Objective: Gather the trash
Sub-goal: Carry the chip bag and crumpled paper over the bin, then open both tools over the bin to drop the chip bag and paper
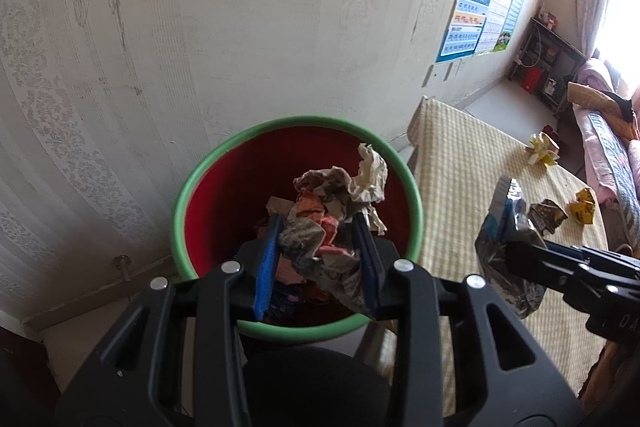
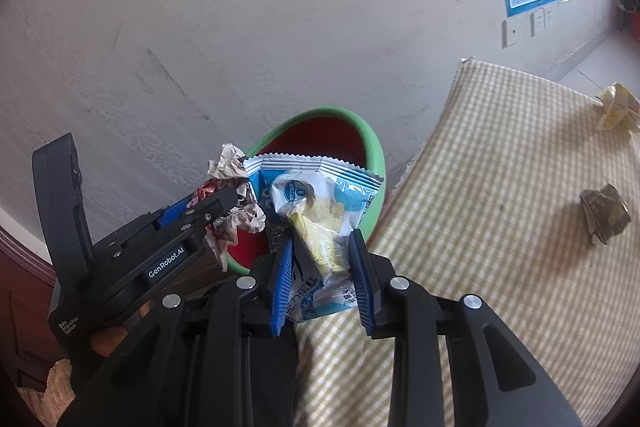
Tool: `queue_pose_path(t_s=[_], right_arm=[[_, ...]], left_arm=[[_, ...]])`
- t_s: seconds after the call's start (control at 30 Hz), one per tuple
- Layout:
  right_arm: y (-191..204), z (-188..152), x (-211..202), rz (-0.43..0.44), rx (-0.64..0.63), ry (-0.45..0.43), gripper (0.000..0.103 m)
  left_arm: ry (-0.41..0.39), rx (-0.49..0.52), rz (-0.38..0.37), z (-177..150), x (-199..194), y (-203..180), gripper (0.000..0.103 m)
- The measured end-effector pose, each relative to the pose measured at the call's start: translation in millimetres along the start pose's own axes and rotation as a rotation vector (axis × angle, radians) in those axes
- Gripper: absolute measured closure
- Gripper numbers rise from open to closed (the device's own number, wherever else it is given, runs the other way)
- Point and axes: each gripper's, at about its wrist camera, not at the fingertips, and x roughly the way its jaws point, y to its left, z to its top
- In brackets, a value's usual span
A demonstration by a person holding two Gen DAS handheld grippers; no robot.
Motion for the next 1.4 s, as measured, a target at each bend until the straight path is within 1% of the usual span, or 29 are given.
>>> queue_pose_path(t_s=[0.2, 0.4, 0.87, 1.4], right_arm=[[7.4, 10.8, 20.9, 0.012, -0.006, 0.015, 0.075], [10.2, 17.8, 30.5, 0.018, -0.016, 0.016, 0.075], [11.9, 20.8, 43.9, 0.018, -0.02, 0.038, 0.075], [16.1, 27.9, 50.7, 0.021, -0.033, 0.039, 0.074]], left_arm=[[0.001, -0.005, 0.025, 6.9, 9.7, 15.2, 0.069], [0.001, -0.016, 0.027, 9.5, 15.7, 19.4, 0.069], [-0.003, -0.031, 0.03, 12.5, 22.8, 30.4, 0.069], [-0.003, -0.042, 0.048, 17.0, 30.6, 36.7, 0.068]])
